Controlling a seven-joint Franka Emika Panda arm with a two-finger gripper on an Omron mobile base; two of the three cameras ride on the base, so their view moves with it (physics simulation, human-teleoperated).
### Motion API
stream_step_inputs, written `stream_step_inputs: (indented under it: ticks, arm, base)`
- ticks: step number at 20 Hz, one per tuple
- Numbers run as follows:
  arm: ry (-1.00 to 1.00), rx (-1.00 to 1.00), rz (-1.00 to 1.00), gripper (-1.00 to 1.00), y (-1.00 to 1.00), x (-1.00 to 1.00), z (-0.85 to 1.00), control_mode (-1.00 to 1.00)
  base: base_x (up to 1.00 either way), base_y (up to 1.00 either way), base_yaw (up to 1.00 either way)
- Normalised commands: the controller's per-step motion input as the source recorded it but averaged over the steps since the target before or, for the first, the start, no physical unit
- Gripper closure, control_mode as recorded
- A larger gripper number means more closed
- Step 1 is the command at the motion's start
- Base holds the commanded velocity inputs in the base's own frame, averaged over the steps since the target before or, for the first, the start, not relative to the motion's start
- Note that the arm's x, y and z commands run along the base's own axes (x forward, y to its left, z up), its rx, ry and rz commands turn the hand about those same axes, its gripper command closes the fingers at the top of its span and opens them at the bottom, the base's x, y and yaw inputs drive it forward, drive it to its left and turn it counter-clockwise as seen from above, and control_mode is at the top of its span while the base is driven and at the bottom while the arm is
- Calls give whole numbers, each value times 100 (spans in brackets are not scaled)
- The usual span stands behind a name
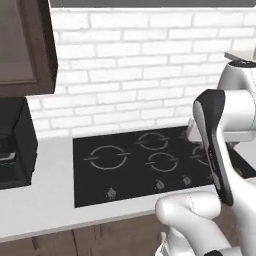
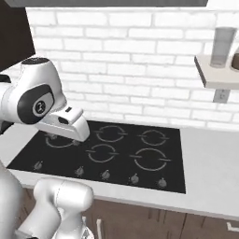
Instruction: Navigate to the range hood.
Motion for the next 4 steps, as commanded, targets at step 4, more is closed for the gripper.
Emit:
stream_step_inputs:
  ticks: [4]
  arm:
    - [0,0,0,-100,0,0,0,100]
  base:
    - [28,-19,26]
